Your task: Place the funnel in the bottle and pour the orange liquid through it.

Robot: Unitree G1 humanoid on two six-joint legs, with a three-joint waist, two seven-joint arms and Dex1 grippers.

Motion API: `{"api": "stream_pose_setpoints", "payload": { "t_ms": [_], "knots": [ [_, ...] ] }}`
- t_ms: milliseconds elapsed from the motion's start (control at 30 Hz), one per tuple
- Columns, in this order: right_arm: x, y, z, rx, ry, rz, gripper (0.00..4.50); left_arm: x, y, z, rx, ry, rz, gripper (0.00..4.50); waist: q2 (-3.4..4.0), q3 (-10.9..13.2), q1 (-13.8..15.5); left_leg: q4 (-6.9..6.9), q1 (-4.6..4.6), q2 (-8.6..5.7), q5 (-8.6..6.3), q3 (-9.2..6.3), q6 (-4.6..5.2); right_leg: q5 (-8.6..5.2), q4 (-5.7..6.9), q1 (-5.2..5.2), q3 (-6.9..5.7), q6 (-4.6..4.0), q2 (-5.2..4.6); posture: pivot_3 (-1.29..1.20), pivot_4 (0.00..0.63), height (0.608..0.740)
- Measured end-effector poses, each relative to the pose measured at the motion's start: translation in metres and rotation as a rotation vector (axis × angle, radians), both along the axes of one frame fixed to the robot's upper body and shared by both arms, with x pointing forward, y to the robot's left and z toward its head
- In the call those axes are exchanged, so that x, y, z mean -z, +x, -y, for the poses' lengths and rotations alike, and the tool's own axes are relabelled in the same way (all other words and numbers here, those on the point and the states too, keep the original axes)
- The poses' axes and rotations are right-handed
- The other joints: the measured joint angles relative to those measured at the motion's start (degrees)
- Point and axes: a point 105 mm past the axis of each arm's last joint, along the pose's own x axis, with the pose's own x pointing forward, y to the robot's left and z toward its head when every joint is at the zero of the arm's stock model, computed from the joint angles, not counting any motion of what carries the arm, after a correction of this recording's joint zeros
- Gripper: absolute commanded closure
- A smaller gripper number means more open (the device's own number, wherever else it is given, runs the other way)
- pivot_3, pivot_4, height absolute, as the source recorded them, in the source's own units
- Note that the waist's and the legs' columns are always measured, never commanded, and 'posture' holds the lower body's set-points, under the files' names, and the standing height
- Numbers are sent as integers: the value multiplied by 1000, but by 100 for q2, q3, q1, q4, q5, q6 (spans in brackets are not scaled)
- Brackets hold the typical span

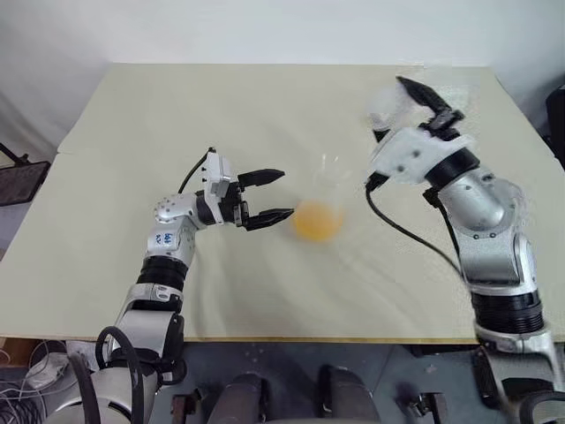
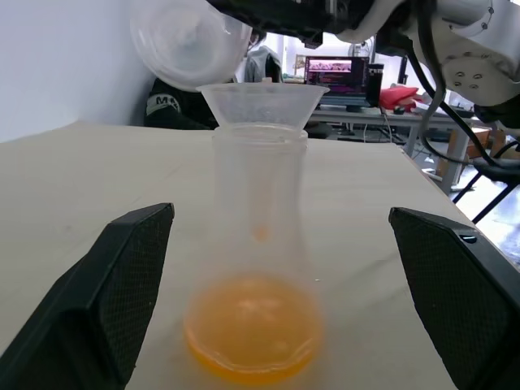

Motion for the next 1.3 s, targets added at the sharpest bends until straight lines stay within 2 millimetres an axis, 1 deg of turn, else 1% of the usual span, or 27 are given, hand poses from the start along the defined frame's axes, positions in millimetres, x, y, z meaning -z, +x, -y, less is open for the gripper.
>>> {"api": "stream_pose_setpoints", "payload": {
  "t_ms": [67,133,233,367,467,633,700,767,900,1033,1167,1300],
  "knots": [
    [7,3,20,22,140,-77,2035,0,0,-4,-5,10,-1,0,1,0,-6,-2,1,-1,0,0,1,0,0,0,1,0,-2,0,150,740],
    [10,4,33,20,257,-124,2035,0,0,-5,-8,13,-2,0,1,0,-24,-6,3,0,0,0,1,0,0,-3,1,0,-1,0,150,740],
    [19,3,46,-38,456,-193,2035,0,-1,-4,-3,16,-1,0,1,0,-32,-8,6,2,0,1,0,0,2,-3,1,0,1,0,150,740],
    [38,5,60,-96,639,-275,2035,2,-4,-7,-6,25,-9,0,1,0,-35,-8,7,1,0,7,0,0,1,-3,4,0,0,0,150,740],
    [50,10,75,-100,748,-309,2035,3,-5,-10,-11,31,-14,0,1,0,-25,-7,7,1,0,5,0,0,2,-3,4,0,0,0,150,740],
    [69,18,101,-34,824,-331,2035,4,-8,-16,-29,47,-17,0,2,0,-40,-8,10,2,0,7,0,0,2,-3,7,0,0,0,150,740],
    [72,19,110,-15,853,-326,2035,4,-8,-16,-35,48,-19,0,2,0,-35,-8,9,1,0,7,0,0,2,-3,7,0,-1,0,150,740],
    [70,19,114,-8,854,-318,1322,3,-7,-16,-42,49,-21,0,2,0,-33,-7,9,1,0,7,0,0,2,-3,8,0,-1,0,150,740],
    [69,18,115,-21,865,-314,28,6,-3,-17,-80,73,-28,0,2,0,-36,-7,10,2,0,7,0,0,3,-3,8,0,0,0,150,740],
    [67,18,111,-39,867,-314,28,10,-1,-17,-100,100,-36,0,2,0,-27,-7,9,1,0,7,0,0,2,-3,8,0,-1,0,150,740],
    [63,14,115,-31,847,-304,28,13,0,-16,-108,118,-46,0,2,0,-24,-7,8,0,0,7,0,0,2,-3,8,0,-2,0,150,740],
    [54,11,117,-33,831,-288,28,18,1,-18,-134,117,-63,0,2,0,-29,-7,9,2,0,8,0,0,2,-3,8,0,-1,0,150,740]
  ]
}}
